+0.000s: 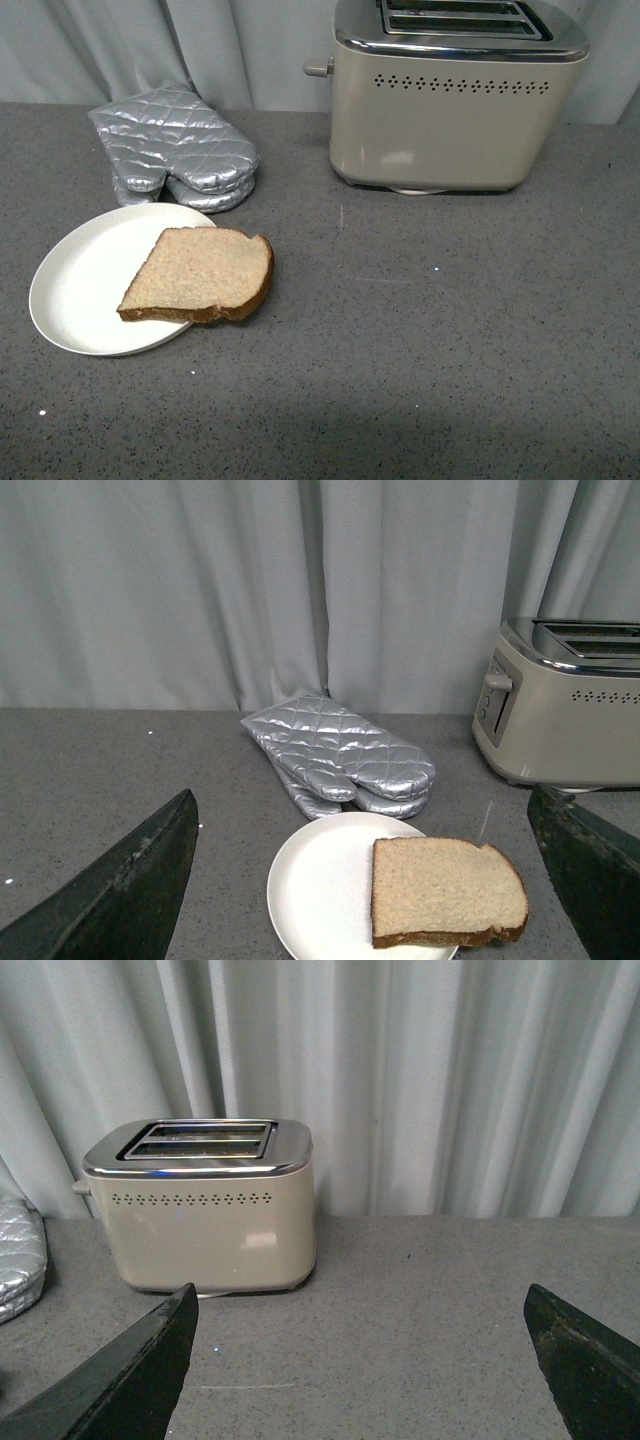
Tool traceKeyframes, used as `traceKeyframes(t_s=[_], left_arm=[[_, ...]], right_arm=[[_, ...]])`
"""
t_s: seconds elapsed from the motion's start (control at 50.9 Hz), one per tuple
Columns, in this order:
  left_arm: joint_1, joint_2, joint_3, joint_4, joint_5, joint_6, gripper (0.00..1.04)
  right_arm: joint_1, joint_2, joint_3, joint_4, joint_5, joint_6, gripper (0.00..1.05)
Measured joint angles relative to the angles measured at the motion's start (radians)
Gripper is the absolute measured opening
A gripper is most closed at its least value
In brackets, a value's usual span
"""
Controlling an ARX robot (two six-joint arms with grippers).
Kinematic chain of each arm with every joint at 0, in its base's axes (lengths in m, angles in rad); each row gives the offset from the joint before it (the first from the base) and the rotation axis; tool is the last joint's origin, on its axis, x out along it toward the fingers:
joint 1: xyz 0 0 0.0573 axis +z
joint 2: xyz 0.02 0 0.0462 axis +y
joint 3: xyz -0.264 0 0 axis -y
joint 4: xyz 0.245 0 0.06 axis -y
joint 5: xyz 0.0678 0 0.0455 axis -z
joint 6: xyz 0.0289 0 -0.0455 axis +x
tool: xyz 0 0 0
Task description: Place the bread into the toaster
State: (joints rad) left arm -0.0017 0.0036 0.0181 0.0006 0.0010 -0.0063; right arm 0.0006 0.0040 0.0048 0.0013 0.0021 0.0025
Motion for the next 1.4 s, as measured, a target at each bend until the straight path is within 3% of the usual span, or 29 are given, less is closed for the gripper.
traceKeyframes(t_s=[0.629, 0.669, 0.767, 0.846, 0.983, 1.16, 1.278, 1.396], left_arm=[[0.0, 0.0, 0.0, 0.0, -0.002, 0.0, 0.98], [-0.015, 0.013, 0.007, -0.026, -0.05, -0.029, 0.98], [-0.098, 0.183, 0.071, -0.193, -0.314, -0.206, 0.98], [-0.124, 0.341, 0.074, -0.146, -0.342, -0.306, 0.98], [-0.126, 0.615, 0.115, 0.043, -0.3, -0.354, 0.98], [-0.109, 0.993, 0.189, 0.262, -0.177, -0.349, 0.98], [-0.079, 1.303, 0.306, 0.307, -0.04, -0.341, 0.98], [-0.065, 1.516, 0.398, 0.298, -0.022, -0.311, 0.98]], right_arm=[[0.0, 0.0, 0.0, 0.0, -0.004, 0.0, 0.95], [0.0, 0.0, 0.0, 0.0, -0.004, 0.0, 0.95], [0.0, 0.0, 0.0, 0.0, -0.001, 0.0, 0.95], [0.0, 0.0, 0.0, 0.0, -0.001, 0.0, 0.95], [0.0, 0.0, 0.0, 0.0, -0.003, 0.0, 0.95], [0.0, 0.0, 0.0, 0.0, -0.003, 0.0, 0.95], [0.0, 0.0, 0.0, 0.0, -0.003, 0.0, 0.95], [0.0, 0.0, 0.0, 0.0, -0.003, 0.0, 0.95]])
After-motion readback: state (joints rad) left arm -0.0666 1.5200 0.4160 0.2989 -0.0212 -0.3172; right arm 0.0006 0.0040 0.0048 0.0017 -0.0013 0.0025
